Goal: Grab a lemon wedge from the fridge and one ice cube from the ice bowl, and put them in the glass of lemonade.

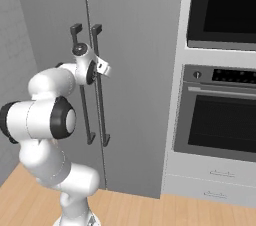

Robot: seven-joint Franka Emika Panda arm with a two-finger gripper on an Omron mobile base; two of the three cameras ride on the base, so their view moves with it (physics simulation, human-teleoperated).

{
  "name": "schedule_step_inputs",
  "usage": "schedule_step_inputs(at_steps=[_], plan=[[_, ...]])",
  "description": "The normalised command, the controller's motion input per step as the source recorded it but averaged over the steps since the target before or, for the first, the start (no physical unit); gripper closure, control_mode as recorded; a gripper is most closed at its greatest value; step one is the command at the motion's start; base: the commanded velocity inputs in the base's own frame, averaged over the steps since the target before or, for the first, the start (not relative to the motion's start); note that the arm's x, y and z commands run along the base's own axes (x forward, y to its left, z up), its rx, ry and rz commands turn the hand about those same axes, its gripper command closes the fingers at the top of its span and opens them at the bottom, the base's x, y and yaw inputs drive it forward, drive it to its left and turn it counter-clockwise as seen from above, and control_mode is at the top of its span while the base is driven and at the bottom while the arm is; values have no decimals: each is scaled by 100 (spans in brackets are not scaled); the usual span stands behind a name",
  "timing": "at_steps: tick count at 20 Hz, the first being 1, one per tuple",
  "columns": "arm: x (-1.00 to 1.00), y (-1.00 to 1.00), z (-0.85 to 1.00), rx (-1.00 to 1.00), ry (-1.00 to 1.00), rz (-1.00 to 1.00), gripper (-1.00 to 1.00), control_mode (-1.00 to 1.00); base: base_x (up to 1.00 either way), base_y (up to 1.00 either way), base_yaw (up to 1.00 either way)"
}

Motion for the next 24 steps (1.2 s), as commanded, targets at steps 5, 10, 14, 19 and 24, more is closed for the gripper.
schedule_step_inputs(at_steps=[5,10,14,19,24], plan=[[40,0,-18,0,0,0,-100,-100,0,0,0],[21,0,-4,0,0,0,-100,-100,0,0,0],[19,0,-4,0,0,0,100,-100,0,0,0],[6,0,6,-2,8,0,100,-100,0,0,0],[-2,-20,7,-2,3,-4,100,-100,0,0,0]])
